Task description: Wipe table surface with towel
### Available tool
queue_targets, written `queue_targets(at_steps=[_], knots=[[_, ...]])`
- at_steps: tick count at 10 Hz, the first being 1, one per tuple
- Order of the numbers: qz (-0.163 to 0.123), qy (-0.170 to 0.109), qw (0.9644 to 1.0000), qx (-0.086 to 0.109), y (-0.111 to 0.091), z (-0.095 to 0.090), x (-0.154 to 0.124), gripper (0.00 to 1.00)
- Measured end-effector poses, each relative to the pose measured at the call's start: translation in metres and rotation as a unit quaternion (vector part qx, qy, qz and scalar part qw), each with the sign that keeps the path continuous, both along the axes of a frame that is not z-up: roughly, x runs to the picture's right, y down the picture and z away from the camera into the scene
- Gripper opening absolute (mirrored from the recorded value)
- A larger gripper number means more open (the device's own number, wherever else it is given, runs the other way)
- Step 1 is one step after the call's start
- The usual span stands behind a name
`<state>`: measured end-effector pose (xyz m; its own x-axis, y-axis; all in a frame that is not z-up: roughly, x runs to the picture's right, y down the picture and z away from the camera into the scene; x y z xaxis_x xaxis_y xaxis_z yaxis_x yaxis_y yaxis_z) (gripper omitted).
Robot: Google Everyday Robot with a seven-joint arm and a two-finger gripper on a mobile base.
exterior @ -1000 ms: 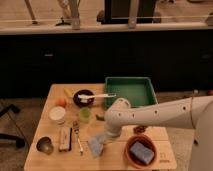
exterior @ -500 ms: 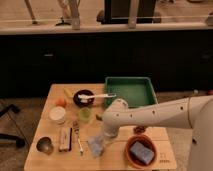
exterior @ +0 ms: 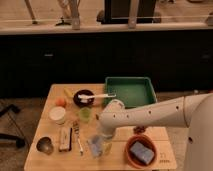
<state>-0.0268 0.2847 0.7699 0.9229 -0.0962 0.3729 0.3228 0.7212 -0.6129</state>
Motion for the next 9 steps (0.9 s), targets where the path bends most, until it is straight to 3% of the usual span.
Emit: queue_targets(at_steps=[4, 5, 9], knots=[[0.001, -0.008, 0.9999, 0.009, 0.005, 0.008, -0.012, 0.79], [0.004, -0.008, 0.9999, 0.012, 0.006, 0.01, -0.013, 0.74], [0.011, -0.009, 0.9997, 0.02, 0.007, 0.014, -0.011, 0.34]])
